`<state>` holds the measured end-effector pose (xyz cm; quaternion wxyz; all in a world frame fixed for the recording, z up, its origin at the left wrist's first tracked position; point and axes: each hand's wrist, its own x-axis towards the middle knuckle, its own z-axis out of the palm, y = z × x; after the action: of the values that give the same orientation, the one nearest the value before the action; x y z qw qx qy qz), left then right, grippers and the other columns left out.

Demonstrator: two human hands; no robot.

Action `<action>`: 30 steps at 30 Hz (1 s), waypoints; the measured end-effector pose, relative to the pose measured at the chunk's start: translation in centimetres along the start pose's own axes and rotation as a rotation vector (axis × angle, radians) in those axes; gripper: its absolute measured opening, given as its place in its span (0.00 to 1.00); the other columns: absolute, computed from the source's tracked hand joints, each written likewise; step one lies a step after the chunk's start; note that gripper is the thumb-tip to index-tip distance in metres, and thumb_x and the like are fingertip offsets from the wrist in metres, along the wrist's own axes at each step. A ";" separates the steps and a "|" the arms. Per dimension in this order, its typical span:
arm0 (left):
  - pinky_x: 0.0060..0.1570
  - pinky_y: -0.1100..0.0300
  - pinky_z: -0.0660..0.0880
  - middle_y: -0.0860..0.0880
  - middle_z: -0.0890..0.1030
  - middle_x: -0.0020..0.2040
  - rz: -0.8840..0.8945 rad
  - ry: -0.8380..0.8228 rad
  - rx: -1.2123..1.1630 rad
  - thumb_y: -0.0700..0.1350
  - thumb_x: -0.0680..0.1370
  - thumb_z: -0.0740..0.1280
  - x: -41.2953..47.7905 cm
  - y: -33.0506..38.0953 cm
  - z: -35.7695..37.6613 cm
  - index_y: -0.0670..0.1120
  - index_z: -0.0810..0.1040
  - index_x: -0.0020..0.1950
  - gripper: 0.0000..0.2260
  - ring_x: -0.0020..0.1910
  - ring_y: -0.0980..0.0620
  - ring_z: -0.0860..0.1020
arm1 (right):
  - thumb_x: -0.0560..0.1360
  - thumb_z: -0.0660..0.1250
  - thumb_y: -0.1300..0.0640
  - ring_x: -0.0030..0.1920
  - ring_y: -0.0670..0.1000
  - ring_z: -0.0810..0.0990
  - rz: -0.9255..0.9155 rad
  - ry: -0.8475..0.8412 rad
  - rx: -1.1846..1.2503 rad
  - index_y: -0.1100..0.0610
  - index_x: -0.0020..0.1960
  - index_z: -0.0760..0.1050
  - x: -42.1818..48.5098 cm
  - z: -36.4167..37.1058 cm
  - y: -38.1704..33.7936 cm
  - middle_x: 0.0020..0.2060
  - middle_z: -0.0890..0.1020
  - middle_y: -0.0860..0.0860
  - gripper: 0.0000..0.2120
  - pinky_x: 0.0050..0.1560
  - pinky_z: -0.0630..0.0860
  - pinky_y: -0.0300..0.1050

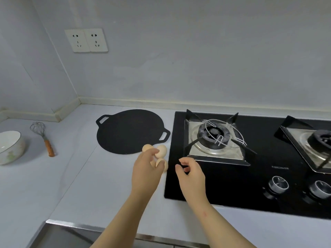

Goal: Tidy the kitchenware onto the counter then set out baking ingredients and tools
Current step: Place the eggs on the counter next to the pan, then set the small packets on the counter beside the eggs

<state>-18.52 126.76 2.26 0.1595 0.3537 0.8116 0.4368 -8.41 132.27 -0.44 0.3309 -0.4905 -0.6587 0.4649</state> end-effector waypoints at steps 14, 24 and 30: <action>0.53 0.66 0.70 0.57 0.75 0.55 0.312 -0.438 -0.073 0.43 0.76 0.67 -7.5 3.9 4.1 0.51 0.75 0.60 0.13 0.53 0.61 0.72 | 0.77 0.64 0.58 0.46 0.40 0.75 0.154 0.441 0.080 0.51 0.55 0.74 -9.7 -6.7 2.4 0.50 0.78 0.46 0.08 0.39 0.68 0.28; 0.47 0.68 0.68 0.56 0.78 0.49 0.486 -0.832 -0.171 0.41 0.76 0.66 -17.4 11.0 11.0 0.52 0.76 0.51 0.07 0.49 0.58 0.75 | 0.76 0.63 0.60 0.43 0.44 0.76 0.239 0.847 0.176 0.49 0.47 0.74 -18.0 -17.5 5.2 0.42 0.79 0.43 0.06 0.42 0.72 0.33; 0.39 0.81 0.67 0.56 0.79 0.43 0.605 -1.045 -0.228 0.40 0.75 0.65 -27.3 16.4 16.2 0.52 0.76 0.48 0.07 0.41 0.64 0.75 | 0.76 0.64 0.60 0.43 0.43 0.76 0.259 1.098 0.154 0.53 0.49 0.76 -25.7 -26.7 7.2 0.41 0.79 0.44 0.04 0.39 0.69 0.30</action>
<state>16.90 122.98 5.16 0.4421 0.7164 0.4378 0.3156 25.54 116.10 2.70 0.5999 -0.7115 -0.2888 0.2249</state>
